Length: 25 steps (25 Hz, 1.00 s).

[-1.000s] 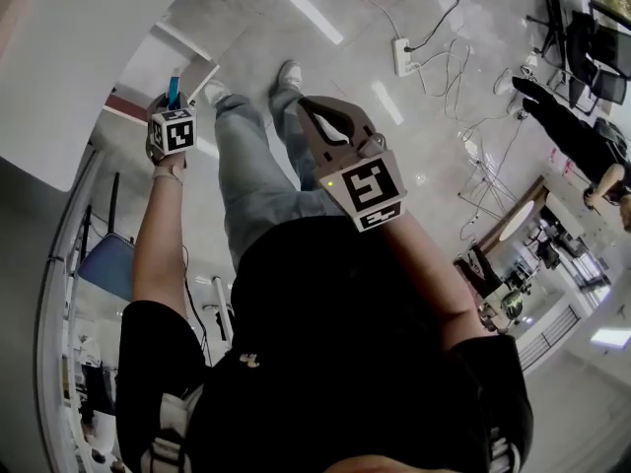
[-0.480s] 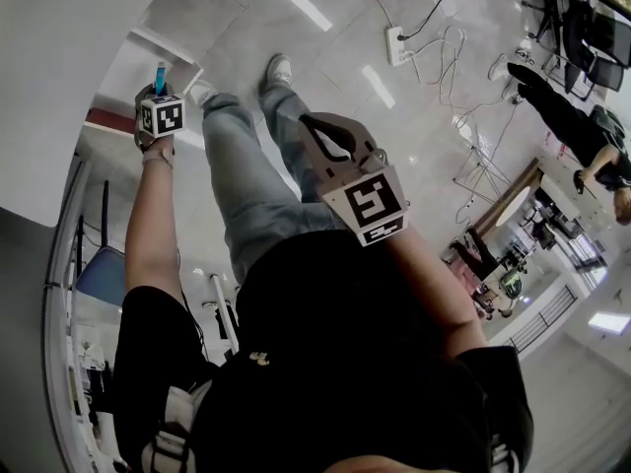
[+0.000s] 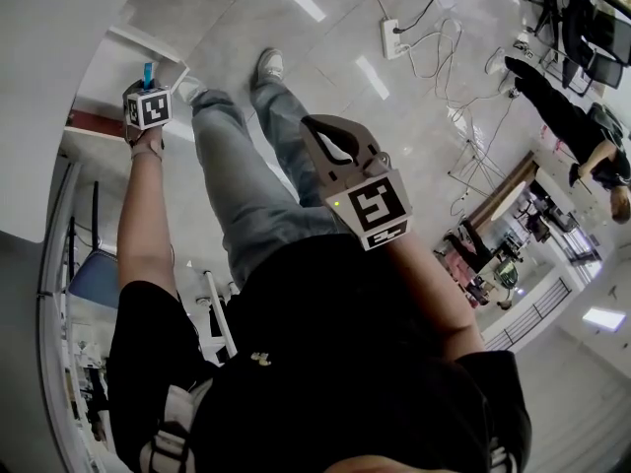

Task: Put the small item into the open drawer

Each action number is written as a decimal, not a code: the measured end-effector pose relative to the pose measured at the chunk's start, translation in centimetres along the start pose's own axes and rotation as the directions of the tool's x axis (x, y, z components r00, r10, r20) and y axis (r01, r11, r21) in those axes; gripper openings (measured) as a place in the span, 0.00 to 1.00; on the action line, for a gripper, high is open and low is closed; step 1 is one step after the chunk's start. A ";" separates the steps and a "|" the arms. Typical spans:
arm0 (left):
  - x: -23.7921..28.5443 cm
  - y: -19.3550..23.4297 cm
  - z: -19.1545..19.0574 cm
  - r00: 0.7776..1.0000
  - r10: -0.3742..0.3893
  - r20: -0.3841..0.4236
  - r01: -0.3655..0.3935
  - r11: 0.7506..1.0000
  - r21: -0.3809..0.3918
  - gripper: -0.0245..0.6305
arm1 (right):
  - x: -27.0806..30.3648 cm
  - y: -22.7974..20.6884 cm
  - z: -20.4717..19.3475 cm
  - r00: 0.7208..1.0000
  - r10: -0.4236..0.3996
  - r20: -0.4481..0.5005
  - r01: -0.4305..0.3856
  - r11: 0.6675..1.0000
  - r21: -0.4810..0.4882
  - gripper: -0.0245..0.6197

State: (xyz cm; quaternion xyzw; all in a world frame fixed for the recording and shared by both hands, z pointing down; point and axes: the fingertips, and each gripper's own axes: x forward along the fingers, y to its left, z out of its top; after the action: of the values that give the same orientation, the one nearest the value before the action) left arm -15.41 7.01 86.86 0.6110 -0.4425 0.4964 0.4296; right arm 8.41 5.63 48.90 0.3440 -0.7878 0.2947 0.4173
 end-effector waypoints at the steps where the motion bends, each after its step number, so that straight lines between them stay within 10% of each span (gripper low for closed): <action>1: -0.1 -0.1 0.0 1.000 -0.001 -0.001 0.001 1.000 0.003 0.17 | -0.1 0.0 0.0 1.000 0.002 0.001 -0.002 1.000 0.001 0.05; 25: -12.7 -1.6 0.8 0.990 0.089 0.107 -0.086 0.996 -0.032 0.13 | -5.9 0.3 6.6 0.979 0.057 0.197 -0.040 0.995 -0.092 0.05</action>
State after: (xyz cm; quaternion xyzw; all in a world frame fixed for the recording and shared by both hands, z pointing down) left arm -15.15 8.03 74.08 0.6110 -0.4982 0.4751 0.3909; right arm 7.61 2.65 40.60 0.3339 -0.8460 0.2340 0.3437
